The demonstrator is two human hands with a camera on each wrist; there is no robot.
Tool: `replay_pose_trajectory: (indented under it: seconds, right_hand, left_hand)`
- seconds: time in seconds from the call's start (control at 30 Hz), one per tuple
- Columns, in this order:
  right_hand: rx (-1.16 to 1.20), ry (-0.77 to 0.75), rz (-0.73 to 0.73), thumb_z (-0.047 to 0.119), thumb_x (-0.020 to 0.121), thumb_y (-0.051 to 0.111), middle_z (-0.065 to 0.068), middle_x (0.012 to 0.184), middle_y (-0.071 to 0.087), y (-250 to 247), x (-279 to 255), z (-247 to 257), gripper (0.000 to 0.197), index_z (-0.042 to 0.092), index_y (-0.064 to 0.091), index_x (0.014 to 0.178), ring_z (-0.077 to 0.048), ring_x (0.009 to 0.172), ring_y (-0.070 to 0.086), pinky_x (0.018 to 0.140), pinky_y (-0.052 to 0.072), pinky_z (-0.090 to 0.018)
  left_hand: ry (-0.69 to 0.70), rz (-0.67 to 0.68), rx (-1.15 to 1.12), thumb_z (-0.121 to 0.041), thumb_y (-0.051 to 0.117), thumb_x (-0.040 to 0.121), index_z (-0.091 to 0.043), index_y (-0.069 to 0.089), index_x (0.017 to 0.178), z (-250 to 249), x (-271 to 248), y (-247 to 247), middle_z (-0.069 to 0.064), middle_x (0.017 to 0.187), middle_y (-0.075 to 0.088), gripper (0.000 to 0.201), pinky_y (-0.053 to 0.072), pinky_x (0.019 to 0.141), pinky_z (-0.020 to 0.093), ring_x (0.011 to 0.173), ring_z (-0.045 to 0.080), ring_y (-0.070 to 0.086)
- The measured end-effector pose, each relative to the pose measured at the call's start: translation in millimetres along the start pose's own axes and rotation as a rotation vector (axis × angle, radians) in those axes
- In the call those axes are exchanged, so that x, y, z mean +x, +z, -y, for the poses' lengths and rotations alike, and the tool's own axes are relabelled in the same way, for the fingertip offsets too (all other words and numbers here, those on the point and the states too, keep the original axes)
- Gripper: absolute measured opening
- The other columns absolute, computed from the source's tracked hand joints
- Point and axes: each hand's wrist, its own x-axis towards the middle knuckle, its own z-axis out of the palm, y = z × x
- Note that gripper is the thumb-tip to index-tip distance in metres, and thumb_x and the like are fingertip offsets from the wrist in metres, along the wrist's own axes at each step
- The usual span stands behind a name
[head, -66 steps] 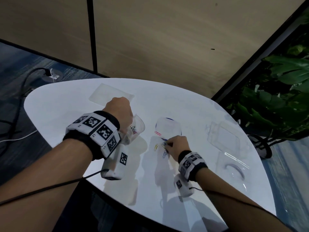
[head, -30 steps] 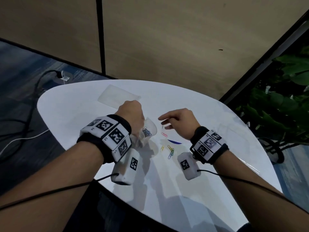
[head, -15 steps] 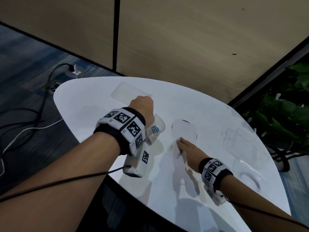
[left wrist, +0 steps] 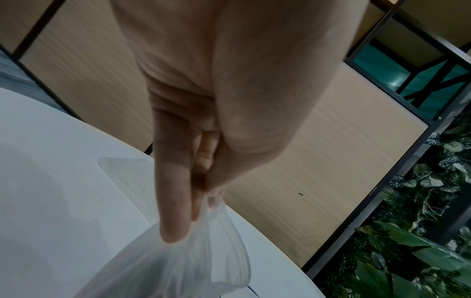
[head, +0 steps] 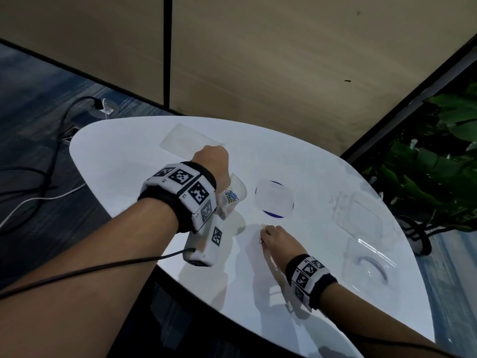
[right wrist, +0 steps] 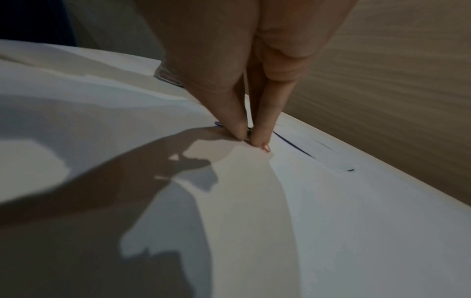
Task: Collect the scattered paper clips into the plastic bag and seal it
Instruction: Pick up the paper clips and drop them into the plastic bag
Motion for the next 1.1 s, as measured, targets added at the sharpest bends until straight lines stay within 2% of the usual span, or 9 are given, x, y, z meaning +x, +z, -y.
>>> replay_pose_trajectory:
  seconds: [0.1,0.17,0.27,0.43,0.67,0.73,0.87,0.97,1.1]
  right_hand:
    - [0.010,0.011,0.020,-0.004,0.086,0.046,-0.017,0.114,0.056,-9.5,3.2,3.3,0.030,0.001,0.060,0.111,-0.032,0.103,0.055,0.084,0.045,-0.036]
    - [-0.038,0.039,0.041,-0.002,0.090,0.041,-0.016,0.120,0.052,-11.8,4.9,8.9,0.030,0.002,0.058,0.115,-0.029,0.109,0.051,0.087,0.042,-0.034]
    - [-0.048,0.079,0.060,0.003,0.093,0.044,-0.016,0.121,0.050,-9.2,3.3,16.3,0.024,0.002,0.056,0.113,-0.030,0.109,0.051,0.084,0.043,-0.034]
    - [0.007,0.098,0.046,-0.007,0.086,0.041,-0.015,0.120,0.053,-14.8,6.4,13.3,0.034,0.004,0.064,0.110,-0.029,0.108,0.054,0.086,0.044,-0.031]
    - [-0.039,0.108,0.061,-0.005,0.089,0.044,-0.017,0.113,0.056,-24.4,13.7,11.3,0.026,0.000,0.063,0.106,-0.032,0.100,0.060,0.076,0.042,-0.033]
    - [-0.056,0.093,0.098,-0.004,0.087,0.047,-0.017,0.114,0.055,-23.2,15.8,14.5,0.024,0.000,0.064,0.105,-0.033,0.101,0.059,0.074,0.041,-0.032]
    - [-0.091,0.079,0.167,-0.003,0.086,0.052,-0.016,0.117,0.052,-22.9,15.3,15.2,0.027,0.001,0.066,0.108,-0.031,0.103,0.058,0.078,0.045,-0.031]
    - [-0.084,0.069,0.147,-0.002,0.089,0.047,-0.015,0.115,0.057,-27.4,17.9,7.4,0.026,0.002,0.064,0.109,-0.032,0.103,0.060,0.077,0.042,-0.031]
    - [0.101,0.141,0.074,0.008,0.088,0.056,-0.011,0.102,0.068,-38.6,26.9,0.4,0.019,0.010,0.073,0.096,-0.028,0.092,0.065,0.078,0.053,-0.031]
  left_hand:
    - [0.001,0.005,-0.018,-0.004,0.061,0.089,-0.003,0.065,0.118,2.2,-1.1,0.2,0.016,0.118,0.069,0.029,0.056,0.096,0.040,0.108,0.033,0.068]
    - [-0.007,0.008,-0.036,-0.004,0.058,0.091,-0.003,0.064,0.119,4.5,0.2,1.0,0.018,0.119,0.068,0.029,0.056,0.096,0.041,0.107,0.034,0.069]
    - [-0.017,0.012,-0.050,-0.003,0.058,0.090,-0.001,0.065,0.118,6.3,3.6,1.5,0.019,0.119,0.068,0.028,0.057,0.094,0.042,0.106,0.036,0.069]
    - [-0.017,0.013,-0.051,0.000,0.054,0.090,-0.001,0.066,0.115,4.1,6.5,4.6,0.019,0.114,0.069,0.027,0.058,0.094,0.042,0.103,0.035,0.070]
    - [-0.050,0.034,-0.076,0.005,0.057,0.085,-0.001,0.068,0.107,7.8,12.0,5.8,0.020,0.093,0.076,0.025,0.062,0.083,0.043,0.087,0.037,0.075]
    - [-0.047,0.036,-0.075,0.005,0.059,0.084,0.000,0.069,0.105,7.7,12.7,6.9,0.020,0.091,0.076,0.024,0.063,0.082,0.043,0.086,0.037,0.075]
    - [-0.037,0.028,-0.091,0.003,0.059,0.085,0.001,0.069,0.105,8.1,13.5,9.2,0.021,0.093,0.075,0.022,0.063,0.081,0.043,0.087,0.038,0.075]
    - [-0.027,0.015,-0.097,0.000,0.057,0.088,0.001,0.068,0.106,8.7,14.8,10.5,0.022,0.096,0.074,0.021,0.062,0.083,0.044,0.089,0.039,0.074]
    - [-0.031,0.019,-0.091,0.000,0.061,0.087,0.000,0.068,0.105,11.9,18.1,12.0,0.022,0.093,0.075,0.019,0.063,0.081,0.043,0.086,0.038,0.075]
